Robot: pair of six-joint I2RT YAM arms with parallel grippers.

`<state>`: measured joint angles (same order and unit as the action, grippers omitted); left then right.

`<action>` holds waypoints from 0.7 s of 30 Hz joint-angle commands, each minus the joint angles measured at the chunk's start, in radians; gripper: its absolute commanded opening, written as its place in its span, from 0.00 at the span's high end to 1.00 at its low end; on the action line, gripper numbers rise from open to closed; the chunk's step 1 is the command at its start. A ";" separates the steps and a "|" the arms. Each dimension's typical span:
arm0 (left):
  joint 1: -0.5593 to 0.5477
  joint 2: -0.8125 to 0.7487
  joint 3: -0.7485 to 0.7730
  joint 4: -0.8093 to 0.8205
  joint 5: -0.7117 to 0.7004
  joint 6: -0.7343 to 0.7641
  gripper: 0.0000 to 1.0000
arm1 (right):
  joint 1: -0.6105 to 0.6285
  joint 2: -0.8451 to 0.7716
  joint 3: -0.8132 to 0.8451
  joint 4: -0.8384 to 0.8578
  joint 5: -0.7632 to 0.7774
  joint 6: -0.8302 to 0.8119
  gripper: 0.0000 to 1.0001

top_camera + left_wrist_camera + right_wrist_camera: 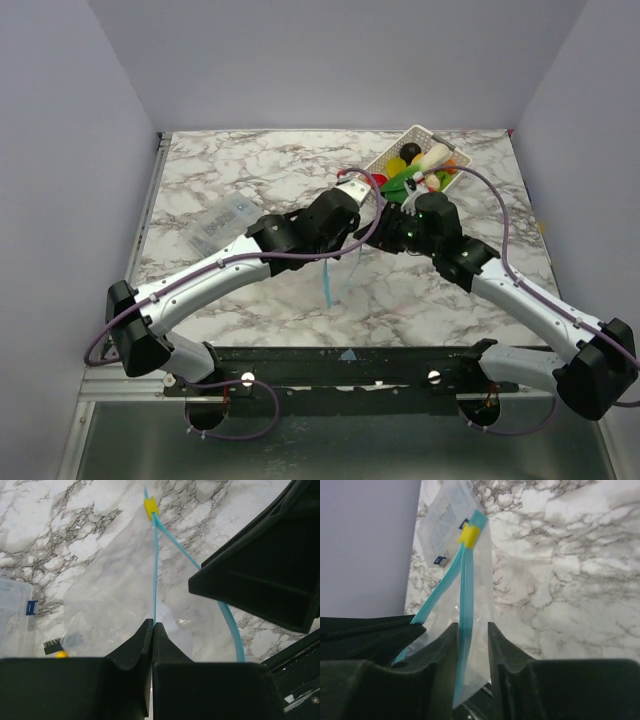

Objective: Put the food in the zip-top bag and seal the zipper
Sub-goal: Open the zipper of the food storage bag, then pick up the fake vegetable from the bin.

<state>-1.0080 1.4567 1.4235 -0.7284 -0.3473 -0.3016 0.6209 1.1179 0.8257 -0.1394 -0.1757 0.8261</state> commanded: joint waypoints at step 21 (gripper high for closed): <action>0.152 -0.052 -0.073 0.048 0.179 -0.014 1.00 | -0.321 0.203 0.352 -0.172 0.393 -0.190 0.32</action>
<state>-0.8631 1.3952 1.3529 -0.6827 -0.2173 -0.3042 0.3771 1.2797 1.2030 -0.3370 0.1757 0.5896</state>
